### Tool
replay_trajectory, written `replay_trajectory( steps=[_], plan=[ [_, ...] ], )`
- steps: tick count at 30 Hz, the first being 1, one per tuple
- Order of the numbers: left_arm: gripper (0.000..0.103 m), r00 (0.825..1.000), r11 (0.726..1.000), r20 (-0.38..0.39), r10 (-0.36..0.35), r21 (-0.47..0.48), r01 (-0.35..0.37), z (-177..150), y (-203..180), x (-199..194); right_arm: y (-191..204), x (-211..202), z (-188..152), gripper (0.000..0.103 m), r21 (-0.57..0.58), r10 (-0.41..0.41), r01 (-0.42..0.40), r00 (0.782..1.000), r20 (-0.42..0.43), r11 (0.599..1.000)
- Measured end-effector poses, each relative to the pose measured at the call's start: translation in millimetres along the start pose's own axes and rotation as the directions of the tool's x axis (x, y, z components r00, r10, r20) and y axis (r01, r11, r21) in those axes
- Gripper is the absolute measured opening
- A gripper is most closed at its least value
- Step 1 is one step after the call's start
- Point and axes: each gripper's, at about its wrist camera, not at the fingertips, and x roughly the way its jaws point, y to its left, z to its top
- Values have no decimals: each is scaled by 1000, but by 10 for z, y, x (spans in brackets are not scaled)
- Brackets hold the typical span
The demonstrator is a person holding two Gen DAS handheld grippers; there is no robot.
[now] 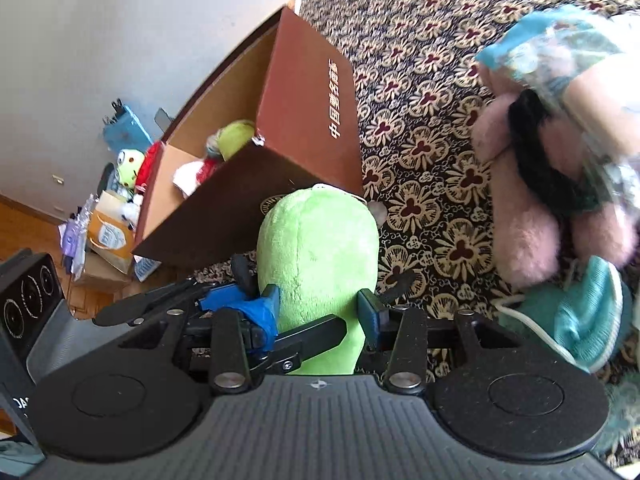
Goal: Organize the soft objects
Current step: 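Lift the green pickle plush with the right gripper over the box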
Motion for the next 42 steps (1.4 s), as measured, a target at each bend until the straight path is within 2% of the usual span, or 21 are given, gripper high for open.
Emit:
replay_trajectory(
  steps=[4, 9, 15, 21, 25, 32, 37, 42],
  plan=[
    [67, 998, 998, 33, -44, 55, 43, 73, -115, -136, 17, -203, -50, 28, 10, 2, -3, 999, 42, 1000],
    [67, 990, 989, 110, -91, 124, 77, 222, -231, -394, 172, -504, -100, 28, -33, -16, 21, 988, 154, 999],
    [67, 968, 982, 215, -126, 165, 91, 491, -203, -682, 470, -797, -34, 28, -113, -16, 56, 946, 325, 992],
    [68, 953, 984, 277, -126, 157, 85, 767, 61, -855, 759, -795, 183, 28, -178, 16, 68, 903, 428, 982],
    [68, 947, 986, 300, -114, 150, 72, 842, 251, -971, 891, -760, 295, 28, -208, 32, 72, 888, 458, 975],
    [68, 946, 990, 309, -93, 131, 54, 961, 595, -993, 1147, -586, 475, 28, -236, 47, 74, 880, 472, 969],
    [67, 953, 992, 293, -74, 120, 40, 1009, 820, -903, 1300, -387, 572, 28, -250, 30, 101, 882, 470, 963],
    [67, 959, 995, 271, -82, 77, 63, 1034, 1094, -760, 1385, -158, 664, 28, -265, -6, 143, 890, 456, 954]
  ],
)
